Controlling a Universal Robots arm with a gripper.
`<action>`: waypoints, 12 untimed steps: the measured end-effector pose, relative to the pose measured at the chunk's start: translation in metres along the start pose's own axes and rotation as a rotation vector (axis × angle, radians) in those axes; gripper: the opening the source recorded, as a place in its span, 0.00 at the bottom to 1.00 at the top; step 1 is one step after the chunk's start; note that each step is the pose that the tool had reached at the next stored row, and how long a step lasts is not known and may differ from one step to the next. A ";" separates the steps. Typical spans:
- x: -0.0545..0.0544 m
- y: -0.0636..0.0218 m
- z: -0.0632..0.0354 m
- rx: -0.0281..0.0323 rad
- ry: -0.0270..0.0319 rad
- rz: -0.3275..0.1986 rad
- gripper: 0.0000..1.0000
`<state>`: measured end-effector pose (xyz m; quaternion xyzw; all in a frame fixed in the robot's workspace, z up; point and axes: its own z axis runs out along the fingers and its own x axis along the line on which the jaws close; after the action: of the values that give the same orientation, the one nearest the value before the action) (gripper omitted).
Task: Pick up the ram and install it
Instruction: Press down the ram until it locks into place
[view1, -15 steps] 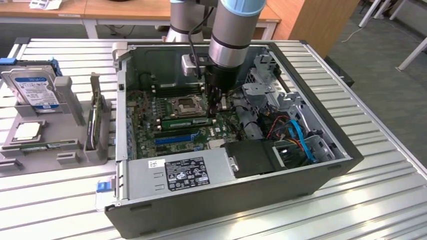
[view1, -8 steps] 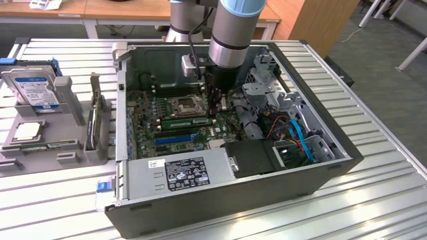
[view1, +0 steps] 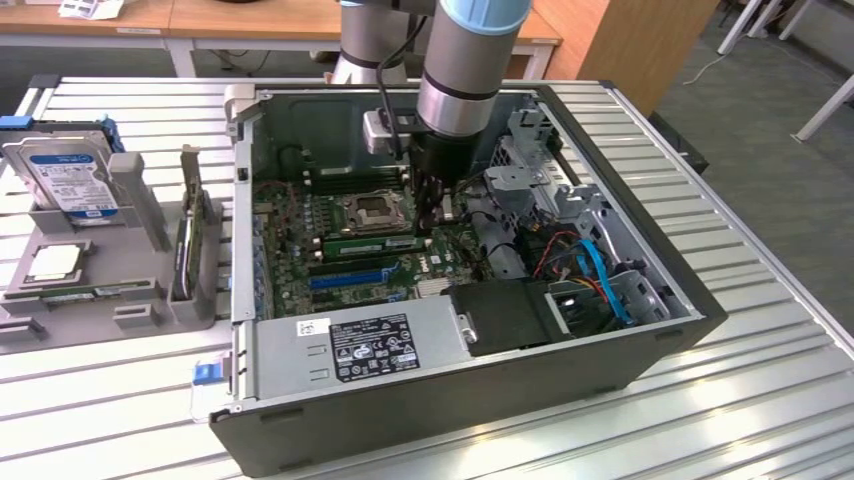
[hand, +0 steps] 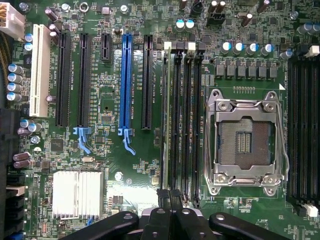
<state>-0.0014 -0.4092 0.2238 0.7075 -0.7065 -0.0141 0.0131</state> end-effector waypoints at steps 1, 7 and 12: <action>0.000 0.0000 0.0002 -0.0001 0.0001 0.000 0.10; 0.000 0.0000 0.0003 -0.0001 0.0001 0.000 0.10; 0.000 0.0000 0.0008 0.0000 -0.0001 0.000 0.10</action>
<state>-0.0014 -0.4092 0.2231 0.7075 -0.7065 -0.0142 0.0131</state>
